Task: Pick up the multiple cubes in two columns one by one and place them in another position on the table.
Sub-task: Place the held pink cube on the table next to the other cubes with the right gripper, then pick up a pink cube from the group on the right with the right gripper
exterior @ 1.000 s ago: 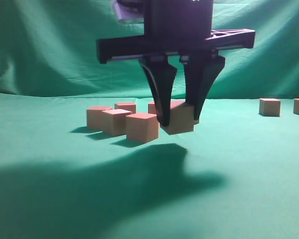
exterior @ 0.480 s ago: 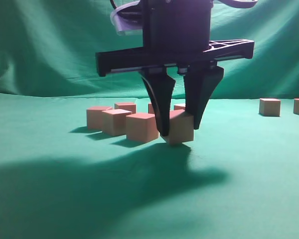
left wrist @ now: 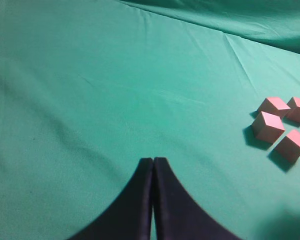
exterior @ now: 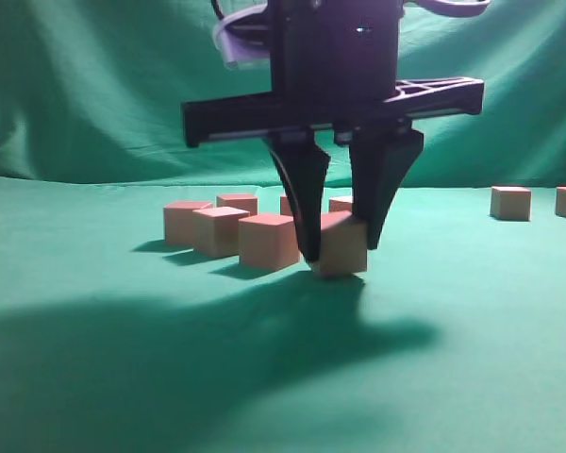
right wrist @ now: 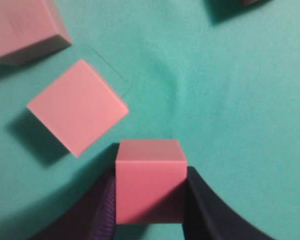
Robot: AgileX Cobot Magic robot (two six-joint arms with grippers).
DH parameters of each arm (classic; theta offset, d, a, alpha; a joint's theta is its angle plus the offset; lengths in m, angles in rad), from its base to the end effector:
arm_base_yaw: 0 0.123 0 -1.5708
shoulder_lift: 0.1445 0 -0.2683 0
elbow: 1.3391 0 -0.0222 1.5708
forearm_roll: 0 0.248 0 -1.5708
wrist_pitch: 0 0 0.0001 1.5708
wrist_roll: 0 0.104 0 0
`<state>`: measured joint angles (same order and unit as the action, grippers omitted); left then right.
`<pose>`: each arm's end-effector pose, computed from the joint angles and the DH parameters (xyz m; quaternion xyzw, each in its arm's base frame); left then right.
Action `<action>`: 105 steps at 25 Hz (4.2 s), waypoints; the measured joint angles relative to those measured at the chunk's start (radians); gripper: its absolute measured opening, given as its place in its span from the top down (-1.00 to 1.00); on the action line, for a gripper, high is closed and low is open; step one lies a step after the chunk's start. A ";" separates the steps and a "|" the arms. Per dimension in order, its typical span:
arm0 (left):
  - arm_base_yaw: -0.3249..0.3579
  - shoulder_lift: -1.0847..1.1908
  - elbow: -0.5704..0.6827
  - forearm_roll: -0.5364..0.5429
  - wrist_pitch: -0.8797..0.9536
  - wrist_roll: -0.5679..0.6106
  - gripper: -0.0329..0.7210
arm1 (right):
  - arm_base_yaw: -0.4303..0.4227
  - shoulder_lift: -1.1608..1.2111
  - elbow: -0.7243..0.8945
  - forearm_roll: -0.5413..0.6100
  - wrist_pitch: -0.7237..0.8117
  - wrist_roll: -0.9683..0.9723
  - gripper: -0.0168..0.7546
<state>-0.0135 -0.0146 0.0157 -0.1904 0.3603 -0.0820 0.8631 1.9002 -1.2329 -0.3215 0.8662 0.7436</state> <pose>0.0791 -0.0080 0.1736 -0.0778 0.7913 -0.1090 0.5966 0.2512 0.2550 0.1446 -0.1545 0.9777 -0.0448 0.1349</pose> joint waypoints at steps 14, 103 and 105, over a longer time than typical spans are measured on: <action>0.000 0.000 0.000 0.000 0.000 0.000 0.91 | 0.000 0.025 -0.012 0.011 0.012 0.001 0.26; 0.000 0.000 0.000 0.000 0.000 0.000 0.91 | -0.898 -0.009 -0.212 0.284 0.080 -0.695 -0.09; 0.000 0.000 0.000 0.000 0.000 0.000 0.91 | -0.902 -0.009 -0.212 0.284 0.049 -0.766 -0.09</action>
<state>-0.0135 -0.0146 0.0157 -0.1904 0.3603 -0.0820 -0.0390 1.8912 -1.4451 -0.0372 0.9154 -0.0224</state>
